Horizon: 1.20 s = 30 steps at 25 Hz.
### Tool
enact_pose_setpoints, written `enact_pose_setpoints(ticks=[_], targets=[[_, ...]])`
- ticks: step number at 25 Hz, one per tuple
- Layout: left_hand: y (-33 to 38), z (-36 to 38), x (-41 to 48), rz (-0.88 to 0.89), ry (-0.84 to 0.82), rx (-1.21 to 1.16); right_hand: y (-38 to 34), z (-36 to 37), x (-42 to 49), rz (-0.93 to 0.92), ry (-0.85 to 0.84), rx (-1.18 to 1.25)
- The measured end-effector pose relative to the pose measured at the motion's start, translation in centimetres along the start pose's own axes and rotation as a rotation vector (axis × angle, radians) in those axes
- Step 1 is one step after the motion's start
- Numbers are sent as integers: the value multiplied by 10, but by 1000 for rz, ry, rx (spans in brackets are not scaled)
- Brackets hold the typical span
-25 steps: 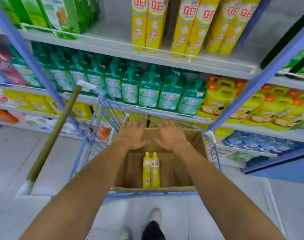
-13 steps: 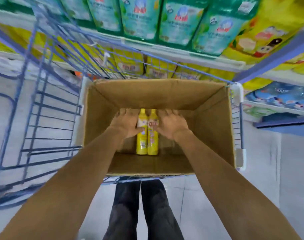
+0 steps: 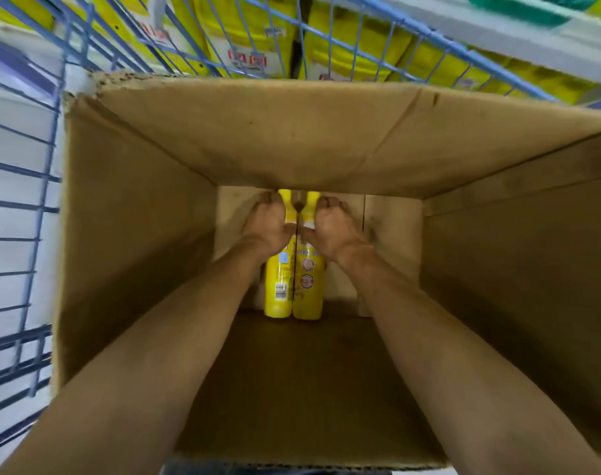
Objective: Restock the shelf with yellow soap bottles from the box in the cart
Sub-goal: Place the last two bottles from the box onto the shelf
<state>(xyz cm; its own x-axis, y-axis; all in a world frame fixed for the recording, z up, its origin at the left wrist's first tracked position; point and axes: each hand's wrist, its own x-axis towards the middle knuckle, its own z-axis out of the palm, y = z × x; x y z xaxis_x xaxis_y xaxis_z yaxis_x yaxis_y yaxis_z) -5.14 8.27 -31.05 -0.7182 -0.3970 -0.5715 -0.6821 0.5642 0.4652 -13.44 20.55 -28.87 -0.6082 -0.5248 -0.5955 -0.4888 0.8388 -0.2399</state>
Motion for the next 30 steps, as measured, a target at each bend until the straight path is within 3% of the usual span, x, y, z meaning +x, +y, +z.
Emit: enact_pose_setpoints(ticks=[3, 6, 9, 13, 17, 22, 30], targets=[[0, 3, 7, -104, 69, -256, 1, 12, 6, 56, 88, 231], [-12, -4, 11, -187, -80, -487, 3, 8, 8, 141, 73, 426], [-17, -10, 4, -211, -160, -511, 14, 9, 5, 170, -11, 566], [-14, -10, -15, -166, -91, -662, 15, 12, -12, 184, 33, 728], [1, -42, -51, -30, -33, -782, 8, -20, -43, 81, 106, 779], [45, -124, -93, 200, 57, -687, -11, -124, -104, -81, 272, 719], [184, -319, -201, 472, 156, -609, -55, -335, -227, -344, 586, 724]])
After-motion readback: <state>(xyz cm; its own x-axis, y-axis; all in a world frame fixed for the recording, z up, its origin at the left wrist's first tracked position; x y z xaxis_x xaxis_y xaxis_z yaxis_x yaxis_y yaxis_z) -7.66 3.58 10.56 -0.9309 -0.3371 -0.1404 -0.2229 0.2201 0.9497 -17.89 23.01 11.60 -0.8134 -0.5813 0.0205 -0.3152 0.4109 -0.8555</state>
